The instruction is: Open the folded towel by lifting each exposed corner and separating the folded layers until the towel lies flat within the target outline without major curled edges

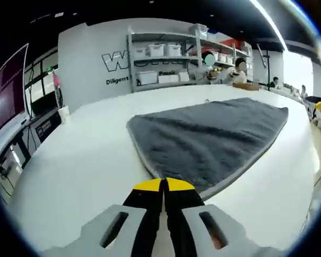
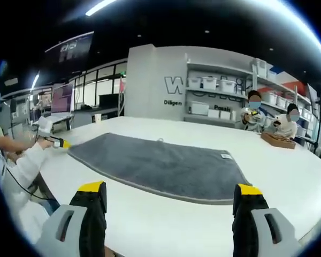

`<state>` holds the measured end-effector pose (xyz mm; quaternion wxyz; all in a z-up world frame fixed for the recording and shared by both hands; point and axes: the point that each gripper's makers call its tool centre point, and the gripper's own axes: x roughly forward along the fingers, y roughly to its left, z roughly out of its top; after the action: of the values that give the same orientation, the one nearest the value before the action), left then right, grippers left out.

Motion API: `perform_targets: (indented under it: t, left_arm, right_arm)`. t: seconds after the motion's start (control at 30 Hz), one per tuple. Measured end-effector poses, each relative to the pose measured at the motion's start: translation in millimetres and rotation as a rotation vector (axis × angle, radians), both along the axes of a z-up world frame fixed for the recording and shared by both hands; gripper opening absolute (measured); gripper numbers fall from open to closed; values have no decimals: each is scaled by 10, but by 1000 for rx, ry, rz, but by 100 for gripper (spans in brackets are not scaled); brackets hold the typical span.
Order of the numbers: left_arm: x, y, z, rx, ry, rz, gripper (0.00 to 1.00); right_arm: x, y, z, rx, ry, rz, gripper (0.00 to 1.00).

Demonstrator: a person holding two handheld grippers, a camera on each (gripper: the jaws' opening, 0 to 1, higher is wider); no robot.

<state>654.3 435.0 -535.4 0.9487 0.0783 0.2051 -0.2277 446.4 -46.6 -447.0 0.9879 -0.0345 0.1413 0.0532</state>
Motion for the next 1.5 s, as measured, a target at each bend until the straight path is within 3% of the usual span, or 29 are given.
perform_targets:
  t: [0.07,0.17,0.3,0.43,0.6,0.97,1.5]
  left_arm:
    - [-19,-39,60,-71,-13,-2,2]
    - [-20,-5,68,-118,-1,29,18]
    - [-13,9,-4,-104,24,39,25]
    - [-8,-23,-112,-104,65,25,21]
    - [-27,-37,-148,-72,71,3,3]
    - [-73,87,-156,-31,88,22,1]
    - [-127,505,-219,28,115,83,1]
  right_arm:
    - [3,11,-8,-1,2,3,99]
    - [9,21,-18,-2,5,6,99]
    - [16,28,-39,-2,9,7,99]
    - [21,34,-55,-1,15,10,99]
    - [19,30,-50,-1,13,10,98]
    - [20,3,-70,2,20,7,98]
    - [8,-9,-70,-2,24,3,98]
